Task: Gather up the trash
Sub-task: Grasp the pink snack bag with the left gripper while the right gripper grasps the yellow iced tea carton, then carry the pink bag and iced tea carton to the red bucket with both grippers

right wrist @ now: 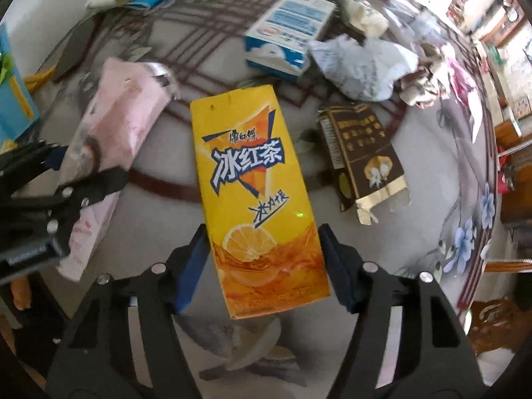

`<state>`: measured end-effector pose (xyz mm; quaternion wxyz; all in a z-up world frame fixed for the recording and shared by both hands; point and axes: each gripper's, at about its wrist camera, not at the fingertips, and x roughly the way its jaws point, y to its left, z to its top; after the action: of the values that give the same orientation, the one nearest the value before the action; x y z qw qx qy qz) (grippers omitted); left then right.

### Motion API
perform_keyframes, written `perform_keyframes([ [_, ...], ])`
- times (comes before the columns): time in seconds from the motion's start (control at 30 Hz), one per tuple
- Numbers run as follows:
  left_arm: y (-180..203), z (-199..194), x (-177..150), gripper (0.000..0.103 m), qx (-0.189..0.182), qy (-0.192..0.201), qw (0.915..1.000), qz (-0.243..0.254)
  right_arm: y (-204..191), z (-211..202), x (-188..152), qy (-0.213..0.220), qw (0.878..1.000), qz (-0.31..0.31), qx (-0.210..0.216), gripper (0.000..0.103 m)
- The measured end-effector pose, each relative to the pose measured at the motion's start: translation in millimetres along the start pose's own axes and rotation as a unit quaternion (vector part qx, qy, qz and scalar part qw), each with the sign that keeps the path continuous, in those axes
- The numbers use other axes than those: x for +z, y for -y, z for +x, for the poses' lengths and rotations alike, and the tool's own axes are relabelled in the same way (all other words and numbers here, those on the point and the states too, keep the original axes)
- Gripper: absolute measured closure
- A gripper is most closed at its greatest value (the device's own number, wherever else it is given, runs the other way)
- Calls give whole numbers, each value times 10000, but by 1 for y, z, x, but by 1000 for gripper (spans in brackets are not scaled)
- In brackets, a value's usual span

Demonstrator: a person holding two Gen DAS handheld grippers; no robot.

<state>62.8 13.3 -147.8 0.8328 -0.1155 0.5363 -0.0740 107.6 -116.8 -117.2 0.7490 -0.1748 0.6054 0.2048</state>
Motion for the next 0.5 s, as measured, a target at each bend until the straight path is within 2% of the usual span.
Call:
perform_keyframes([
  [0.1, 3, -4, 1, 63, 18, 107, 9999, 83, 2, -12, -3, 117, 9996, 142, 196, 40],
  [0.23, 2, -17, 4, 63, -191, 407, 9990, -18, 10, -40, -13, 518, 9967, 464, 422, 41],
  [0.33, 3, -36, 5, 63, -317, 736, 9968, -35, 18, -57, -26, 870, 9906, 848, 628, 41],
  [0.5, 15, -71, 3, 63, -529, 1188, 9915, -27, 21, -92, -67, 1525, 9707, 1516, 1076, 41],
])
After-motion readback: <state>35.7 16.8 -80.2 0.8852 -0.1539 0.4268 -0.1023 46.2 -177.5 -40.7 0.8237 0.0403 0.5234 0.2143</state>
